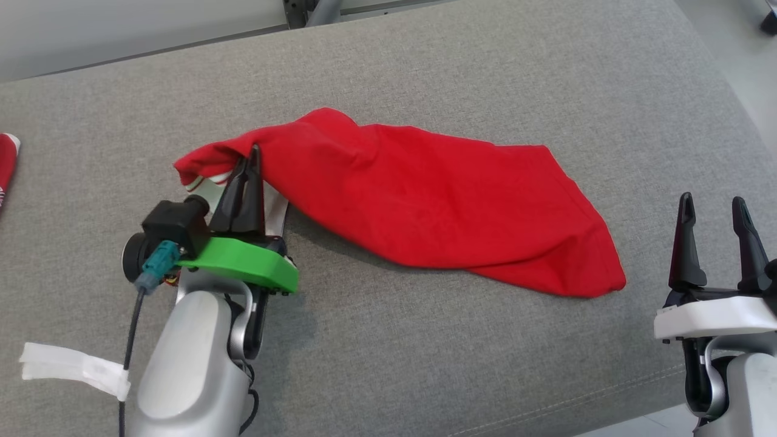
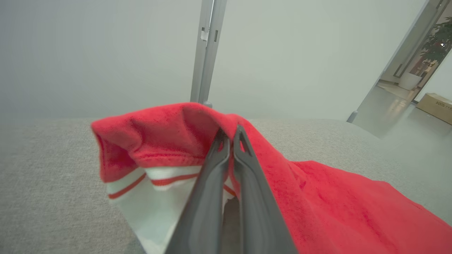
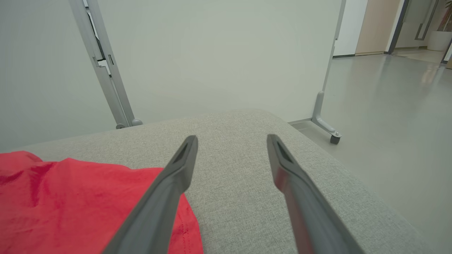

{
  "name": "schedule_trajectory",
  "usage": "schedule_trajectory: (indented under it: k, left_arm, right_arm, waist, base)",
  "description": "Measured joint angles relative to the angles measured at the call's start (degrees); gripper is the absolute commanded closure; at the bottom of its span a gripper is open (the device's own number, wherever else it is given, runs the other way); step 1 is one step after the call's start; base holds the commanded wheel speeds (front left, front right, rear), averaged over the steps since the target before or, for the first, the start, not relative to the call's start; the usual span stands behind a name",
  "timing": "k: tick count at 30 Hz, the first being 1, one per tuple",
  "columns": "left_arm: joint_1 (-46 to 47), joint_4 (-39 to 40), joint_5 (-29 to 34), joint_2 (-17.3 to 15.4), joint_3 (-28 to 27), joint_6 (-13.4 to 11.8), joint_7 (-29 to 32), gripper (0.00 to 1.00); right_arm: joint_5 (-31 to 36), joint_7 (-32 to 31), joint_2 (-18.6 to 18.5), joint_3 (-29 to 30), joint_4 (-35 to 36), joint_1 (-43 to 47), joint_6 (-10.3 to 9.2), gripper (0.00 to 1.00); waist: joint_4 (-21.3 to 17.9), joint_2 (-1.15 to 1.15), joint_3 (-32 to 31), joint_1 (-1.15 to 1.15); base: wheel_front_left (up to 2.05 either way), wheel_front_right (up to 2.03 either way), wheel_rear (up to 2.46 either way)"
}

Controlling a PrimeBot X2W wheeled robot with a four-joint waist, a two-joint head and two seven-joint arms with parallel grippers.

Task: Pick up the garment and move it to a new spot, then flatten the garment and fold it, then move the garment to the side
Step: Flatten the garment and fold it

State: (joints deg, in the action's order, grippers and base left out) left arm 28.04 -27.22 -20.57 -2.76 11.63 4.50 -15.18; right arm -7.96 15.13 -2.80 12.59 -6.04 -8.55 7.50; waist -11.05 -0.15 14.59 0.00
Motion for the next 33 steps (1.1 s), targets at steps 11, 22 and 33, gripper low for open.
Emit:
schedule_trajectory:
  k: [11, 22, 33]
  left_arm:
    - [-7.88, 16.04, 10.48, 0.03, 11.32, -3.56, 0.55, 1.0]
    - [-10.01, 22.32, 12.73, -0.81, 12.84, -6.86, 7.68, 1.0]
    - [10.09, -4.33, 12.72, -5.58, 6.5, -6.58, 4.61, 1.0]
  right_arm:
    - [0.07, 0.0, 0.0, 0.62, -0.36, 1.66, 0.0, 0.0]
    - [-0.38, 0.0, 0.0, -0.37, -0.38, 2.02, 0.0, 0.0]
    - [-1.96, 0.0, -0.02, -4.22, -0.37, -2.55, 0.0, 0.0]
  waist:
    - [1.97, 0.0, -3.48, 0.0]
    - [2.42, 0.0, -3.11, 0.0]
    - [-1.82, 0.0, 2.35, 0.0]
  base:
    - [0.0, 0.0, 0.0]
    - [0.0, 0.0, 0.0]
    - [0.0, 0.0, 0.0]
